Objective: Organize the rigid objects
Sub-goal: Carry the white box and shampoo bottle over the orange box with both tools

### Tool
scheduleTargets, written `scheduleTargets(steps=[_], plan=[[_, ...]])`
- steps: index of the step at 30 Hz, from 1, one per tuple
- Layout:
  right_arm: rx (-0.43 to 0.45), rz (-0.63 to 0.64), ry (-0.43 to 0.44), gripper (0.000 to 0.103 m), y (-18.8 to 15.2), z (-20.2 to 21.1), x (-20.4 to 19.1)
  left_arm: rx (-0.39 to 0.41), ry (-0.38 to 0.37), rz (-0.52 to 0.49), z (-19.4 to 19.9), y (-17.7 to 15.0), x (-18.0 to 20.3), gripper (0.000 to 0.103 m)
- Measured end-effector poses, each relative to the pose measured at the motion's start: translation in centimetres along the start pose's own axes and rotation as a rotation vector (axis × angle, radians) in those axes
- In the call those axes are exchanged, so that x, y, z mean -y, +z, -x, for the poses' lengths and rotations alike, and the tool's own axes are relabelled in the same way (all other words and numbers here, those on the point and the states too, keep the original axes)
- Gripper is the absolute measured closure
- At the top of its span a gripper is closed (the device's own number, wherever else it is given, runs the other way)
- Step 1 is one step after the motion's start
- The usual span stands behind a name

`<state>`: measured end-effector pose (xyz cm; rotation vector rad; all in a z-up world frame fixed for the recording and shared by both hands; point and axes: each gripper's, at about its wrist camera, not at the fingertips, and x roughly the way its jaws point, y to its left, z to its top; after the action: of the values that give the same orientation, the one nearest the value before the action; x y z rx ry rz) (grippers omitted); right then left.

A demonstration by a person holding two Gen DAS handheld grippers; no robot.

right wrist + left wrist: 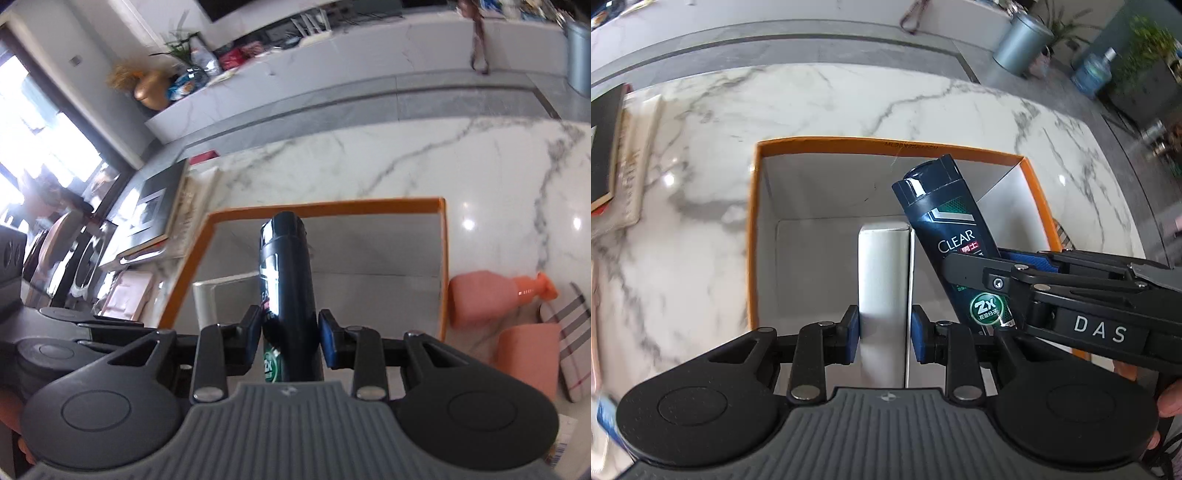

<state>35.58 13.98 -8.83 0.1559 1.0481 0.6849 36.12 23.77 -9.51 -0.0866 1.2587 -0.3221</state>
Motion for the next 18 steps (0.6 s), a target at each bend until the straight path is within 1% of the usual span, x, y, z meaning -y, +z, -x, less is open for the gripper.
scheduleTargets(steps=[2,6,11,13,15,16,17,18], plan=[[-0.004,-0.009,-0.018,0.069,0.3,-0.8,0.3,-0.018,0.0,-0.023,-0.9,0.5,-0.2,0.071],[0.002,-0.036,-0.018,0.069,0.6,-1.5,0.2,-0.014,0.026,-0.093,-1.8,1.1,0.1,0.071],[0.011,-0.033,-0.056,0.069,-0.1,-2.2,-0.3,0.014,0.103,-0.2,-2.4,0.8,1.1,0.069],[0.008,-0.03,-0.064,0.07,-0.5,-2.1,-0.3,0.019,0.15,-0.253,-2.6,0.4,1.8,0.065],[0.004,-0.021,-0.068,0.07,-0.9,-2.3,-0.4,0.04,0.204,-0.317,-2.4,0.0,2.4,0.063],[0.003,-0.019,-0.069,0.07,-1.0,-2.4,-0.4,0.054,0.219,-0.34,-2.2,-0.1,2.7,0.055],[0.001,-0.022,-0.069,0.07,-1.0,-2.4,-0.5,0.07,0.259,-0.354,-1.9,-0.2,2.9,0.05],[0.001,-0.024,-0.069,0.07,-1.1,-2.4,-0.5,0.085,0.314,-0.369,-1.7,-0.3,3.0,0.05]])
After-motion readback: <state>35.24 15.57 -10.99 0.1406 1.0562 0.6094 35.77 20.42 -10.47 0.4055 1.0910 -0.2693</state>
